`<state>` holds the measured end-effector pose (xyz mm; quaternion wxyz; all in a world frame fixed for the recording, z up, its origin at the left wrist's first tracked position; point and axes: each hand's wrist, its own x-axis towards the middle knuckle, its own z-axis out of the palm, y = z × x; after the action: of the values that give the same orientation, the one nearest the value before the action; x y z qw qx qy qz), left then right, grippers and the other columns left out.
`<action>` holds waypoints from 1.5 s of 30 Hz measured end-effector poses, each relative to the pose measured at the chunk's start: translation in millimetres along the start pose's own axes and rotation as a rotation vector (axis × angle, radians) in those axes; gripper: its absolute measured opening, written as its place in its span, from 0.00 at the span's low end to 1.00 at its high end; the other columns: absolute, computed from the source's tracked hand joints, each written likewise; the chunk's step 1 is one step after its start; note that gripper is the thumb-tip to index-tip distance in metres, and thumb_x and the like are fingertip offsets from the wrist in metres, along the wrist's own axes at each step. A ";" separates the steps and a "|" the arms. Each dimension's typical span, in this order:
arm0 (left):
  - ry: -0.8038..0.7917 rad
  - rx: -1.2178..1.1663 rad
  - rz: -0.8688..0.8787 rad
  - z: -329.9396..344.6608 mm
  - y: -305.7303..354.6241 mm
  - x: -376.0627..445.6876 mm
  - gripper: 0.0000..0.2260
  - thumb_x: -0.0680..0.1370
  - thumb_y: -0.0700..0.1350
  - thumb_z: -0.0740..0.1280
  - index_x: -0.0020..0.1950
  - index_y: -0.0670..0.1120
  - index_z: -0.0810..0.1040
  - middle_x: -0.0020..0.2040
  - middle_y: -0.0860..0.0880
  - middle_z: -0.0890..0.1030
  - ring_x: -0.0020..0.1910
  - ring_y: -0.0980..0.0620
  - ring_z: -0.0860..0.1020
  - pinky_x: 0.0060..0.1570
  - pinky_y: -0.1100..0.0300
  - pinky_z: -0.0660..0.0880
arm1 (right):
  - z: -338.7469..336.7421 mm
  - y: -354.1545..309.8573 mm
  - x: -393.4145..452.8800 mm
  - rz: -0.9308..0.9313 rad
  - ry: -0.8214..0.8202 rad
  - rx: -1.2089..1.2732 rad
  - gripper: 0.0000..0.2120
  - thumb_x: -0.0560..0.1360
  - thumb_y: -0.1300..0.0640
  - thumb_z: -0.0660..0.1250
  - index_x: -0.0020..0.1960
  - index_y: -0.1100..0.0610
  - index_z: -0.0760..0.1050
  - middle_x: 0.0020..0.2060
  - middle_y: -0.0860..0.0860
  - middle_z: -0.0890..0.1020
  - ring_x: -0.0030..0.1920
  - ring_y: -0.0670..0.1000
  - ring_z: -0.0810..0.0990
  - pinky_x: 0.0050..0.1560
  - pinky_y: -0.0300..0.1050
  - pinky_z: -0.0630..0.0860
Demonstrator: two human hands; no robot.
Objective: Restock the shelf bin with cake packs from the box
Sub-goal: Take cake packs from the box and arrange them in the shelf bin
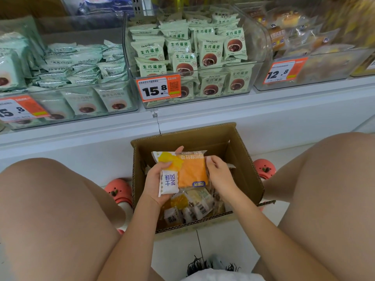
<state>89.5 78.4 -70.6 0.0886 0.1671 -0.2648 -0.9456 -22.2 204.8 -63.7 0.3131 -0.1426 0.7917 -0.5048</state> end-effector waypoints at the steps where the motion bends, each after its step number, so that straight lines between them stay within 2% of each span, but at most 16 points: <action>1: 0.047 0.042 -0.010 4.8 0.2 0.0 0.32 0.66 0.46 0.74 0.70 0.44 0.72 0.67 0.37 0.74 0.67 0.39 0.72 0.65 0.42 0.69 | 4.2 4.0 -1.4 -0.022 0.051 -0.020 0.15 0.82 0.50 0.51 0.57 0.56 0.73 0.51 0.51 0.78 0.53 0.51 0.77 0.50 0.44 0.74; 4: 0.381 0.345 -0.042 7.2 -5.4 5.2 0.20 0.75 0.57 0.66 0.61 0.46 0.78 0.56 0.40 0.82 0.57 0.40 0.79 0.60 0.44 0.74 | 9.7 14.1 -3.9 -0.037 0.171 -0.013 0.17 0.82 0.49 0.50 0.55 0.59 0.72 0.46 0.52 0.76 0.45 0.49 0.75 0.39 0.37 0.69; 6: 0.644 0.538 0.002 0.8 -11.5 9.4 0.19 0.78 0.61 0.61 0.44 0.46 0.76 0.41 0.43 0.82 0.42 0.42 0.80 0.47 0.50 0.77 | 7.3 18.9 -2.3 -0.035 0.210 -0.038 0.17 0.82 0.50 0.52 0.54 0.59 0.74 0.44 0.51 0.77 0.44 0.48 0.75 0.37 0.36 0.68; 7: 0.698 0.626 0.050 -1.5 -14.0 10.5 0.20 0.79 0.61 0.57 0.39 0.46 0.71 0.35 0.44 0.78 0.36 0.44 0.77 0.39 0.55 0.75 | 6.2 20.9 -0.8 -0.034 0.234 -0.059 0.16 0.82 0.51 0.52 0.52 0.60 0.75 0.42 0.51 0.77 0.44 0.48 0.75 0.37 0.36 0.67; 9: 0.716 0.843 0.131 -6.0 -20.5 12.9 0.21 0.81 0.59 0.52 0.36 0.46 0.66 0.31 0.46 0.71 0.29 0.48 0.70 0.30 0.59 0.66 | 4.8 22.1 0.7 -0.010 0.288 -0.084 0.14 0.82 0.55 0.53 0.49 0.60 0.76 0.41 0.50 0.77 0.44 0.49 0.75 0.38 0.39 0.67; 12: 0.713 1.013 0.203 -5.3 -27.7 14.0 0.21 0.82 0.57 0.50 0.37 0.44 0.66 0.30 0.47 0.68 0.27 0.51 0.66 0.28 0.59 0.62 | 1.5 24.2 3.6 0.032 0.345 -0.077 0.15 0.82 0.56 0.53 0.48 0.60 0.76 0.42 0.52 0.78 0.45 0.51 0.76 0.43 0.43 0.68; 16: 0.645 0.892 0.196 -2.8 -28.0 12.2 0.18 0.83 0.53 0.53 0.40 0.43 0.70 0.30 0.46 0.72 0.29 0.51 0.71 0.28 0.61 0.68 | -6.0 19.2 8.5 -0.003 0.384 -0.016 0.15 0.82 0.55 0.53 0.47 0.60 0.76 0.42 0.51 0.79 0.43 0.49 0.75 0.37 0.40 0.67; 20: 0.582 1.037 0.224 0.8 -27.3 9.2 0.17 0.83 0.47 0.54 0.38 0.43 0.73 0.34 0.45 0.78 0.32 0.50 0.78 0.31 0.60 0.77 | -14.9 17.4 9.8 -0.048 0.466 -0.079 0.15 0.82 0.55 0.54 0.47 0.60 0.77 0.41 0.49 0.79 0.43 0.48 0.75 0.43 0.41 0.66; 23: 0.558 0.969 0.160 7.8 -27.8 7.4 0.14 0.83 0.47 0.57 0.44 0.43 0.77 0.37 0.46 0.82 0.32 0.54 0.82 0.29 0.62 0.79 | -19.3 18.3 8.1 -0.062 0.555 -0.106 0.14 0.82 0.56 0.54 0.46 0.59 0.76 0.41 0.49 0.78 0.42 0.48 0.75 0.42 0.41 0.66; 27: 0.546 0.840 0.036 12.2 -32.9 7.1 0.11 0.81 0.46 0.61 0.44 0.44 0.79 0.46 0.43 0.83 0.45 0.48 0.83 0.48 0.52 0.80 | -21.5 17.7 8.1 -0.058 0.583 -0.124 0.14 0.82 0.56 0.54 0.48 0.60 0.77 0.41 0.48 0.77 0.43 0.48 0.74 0.43 0.41 0.66; 29: 0.599 0.728 -0.007 11.1 -37.0 8.1 0.10 0.82 0.45 0.61 0.44 0.45 0.78 0.48 0.43 0.83 0.48 0.46 0.82 0.51 0.50 0.79 | -19.9 19.0 6.3 -0.066 0.582 -0.115 0.14 0.82 0.56 0.54 0.49 0.60 0.77 0.41 0.48 0.78 0.43 0.49 0.75 0.43 0.41 0.66; 32: 0.715 0.700 0.036 9.2 -42.4 10.8 0.11 0.81 0.46 0.61 0.40 0.48 0.77 0.43 0.45 0.82 0.44 0.48 0.81 0.43 0.55 0.78 | -15.5 22.7 5.3 -0.056 0.582 -0.107 0.14 0.82 0.57 0.54 0.50 0.61 0.77 0.44 0.50 0.79 0.43 0.48 0.75 0.38 0.37 0.66; 35: 0.843 1.087 0.261 10.3 -49.6 8.4 0.18 0.81 0.47 0.60 0.32 0.46 0.71 0.30 0.48 0.74 0.29 0.53 0.71 0.29 0.62 0.65 | -9.1 24.5 4.1 -0.066 0.575 -0.116 0.13 0.82 0.58 0.55 0.49 0.60 0.76 0.45 0.53 0.81 0.44 0.49 0.77 0.33 0.31 0.64; 37: 0.954 1.235 0.368 13.6 -54.4 5.4 0.18 0.82 0.47 0.58 0.32 0.44 0.69 0.28 0.49 0.70 0.26 0.55 0.66 0.25 0.63 0.59 | -2.9 23.2 1.4 -0.129 0.573 -0.124 0.12 0.82 0.58 0.55 0.48 0.60 0.76 0.44 0.52 0.82 0.44 0.50 0.78 0.34 0.33 0.65; 41: 1.041 1.117 0.423 17.3 -55.4 8.6 0.16 0.83 0.47 0.55 0.38 0.43 0.70 0.31 0.48 0.72 0.27 0.53 0.67 0.27 0.60 0.62 | 9.5 16.0 -8.3 -0.192 0.566 -0.082 0.12 0.82 0.57 0.56 0.46 0.58 0.76 0.39 0.47 0.79 0.38 0.43 0.75 0.36 0.31 0.67; 45: 0.962 0.884 0.390 17.5 -48.3 13.8 0.16 0.83 0.48 0.54 0.37 0.45 0.65 0.32 0.49 0.70 0.27 0.55 0.66 0.27 0.63 0.63 | 5.8 16.7 -6.5 -0.091 0.560 0.033 0.12 0.82 0.57 0.55 0.46 0.57 0.75 0.39 0.46 0.77 0.39 0.43 0.74 0.41 0.37 0.69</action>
<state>66.6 123.9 -85.8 0.2888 0.5388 -0.5826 -0.5356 -12.0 211.7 -78.0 0.0615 -0.0276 0.8319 -0.5508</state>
